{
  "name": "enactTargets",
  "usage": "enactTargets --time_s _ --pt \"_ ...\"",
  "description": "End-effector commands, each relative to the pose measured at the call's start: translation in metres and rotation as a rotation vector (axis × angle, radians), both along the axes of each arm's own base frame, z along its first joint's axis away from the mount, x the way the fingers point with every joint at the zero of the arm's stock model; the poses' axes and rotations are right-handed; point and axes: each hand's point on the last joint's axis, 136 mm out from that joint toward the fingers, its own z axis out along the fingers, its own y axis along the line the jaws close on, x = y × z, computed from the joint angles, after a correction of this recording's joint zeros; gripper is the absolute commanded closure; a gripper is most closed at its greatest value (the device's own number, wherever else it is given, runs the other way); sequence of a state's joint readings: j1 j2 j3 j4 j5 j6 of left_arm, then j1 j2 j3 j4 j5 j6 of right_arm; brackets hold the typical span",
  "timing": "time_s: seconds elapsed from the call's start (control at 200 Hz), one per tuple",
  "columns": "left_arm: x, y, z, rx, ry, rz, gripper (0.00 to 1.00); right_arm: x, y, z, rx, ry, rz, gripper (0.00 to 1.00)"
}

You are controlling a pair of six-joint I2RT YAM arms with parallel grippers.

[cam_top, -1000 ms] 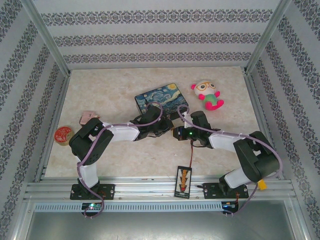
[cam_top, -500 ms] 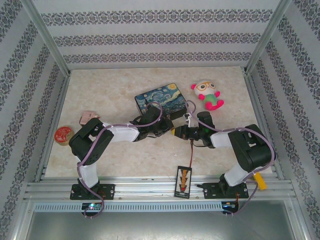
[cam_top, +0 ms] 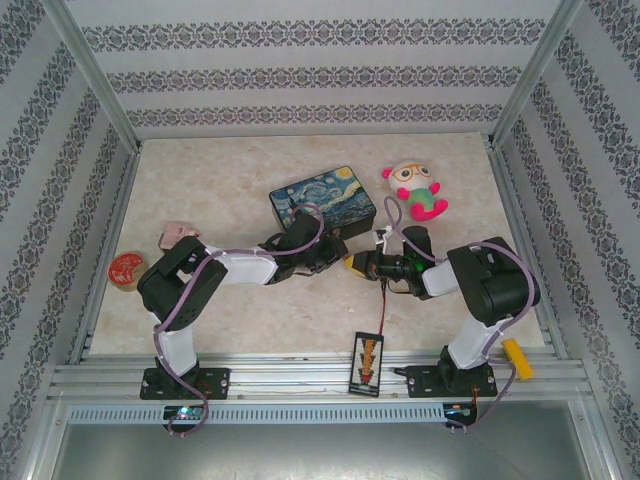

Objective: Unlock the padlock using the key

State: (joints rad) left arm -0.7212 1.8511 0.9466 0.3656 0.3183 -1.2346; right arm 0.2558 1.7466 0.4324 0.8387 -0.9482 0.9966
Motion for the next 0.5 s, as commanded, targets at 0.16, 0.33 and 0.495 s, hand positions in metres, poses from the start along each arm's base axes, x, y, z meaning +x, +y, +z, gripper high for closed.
enactTargets --time_s 0.16,0.33,0.495 --pt "-0.035 0.013 -0.026 0.038 0.166 -0.043 0.65 0.041 -0.025 -0.002 0.033 0.019 -0.228 1.00" --pt "-0.034 0.018 -0.021 0.054 0.146 -0.030 0.53 0.040 -0.027 -0.009 0.022 0.036 -0.240 1.00" --pt "-0.029 0.022 -0.012 0.059 0.109 -0.008 0.28 0.039 -0.027 -0.010 0.019 0.037 -0.238 1.00"
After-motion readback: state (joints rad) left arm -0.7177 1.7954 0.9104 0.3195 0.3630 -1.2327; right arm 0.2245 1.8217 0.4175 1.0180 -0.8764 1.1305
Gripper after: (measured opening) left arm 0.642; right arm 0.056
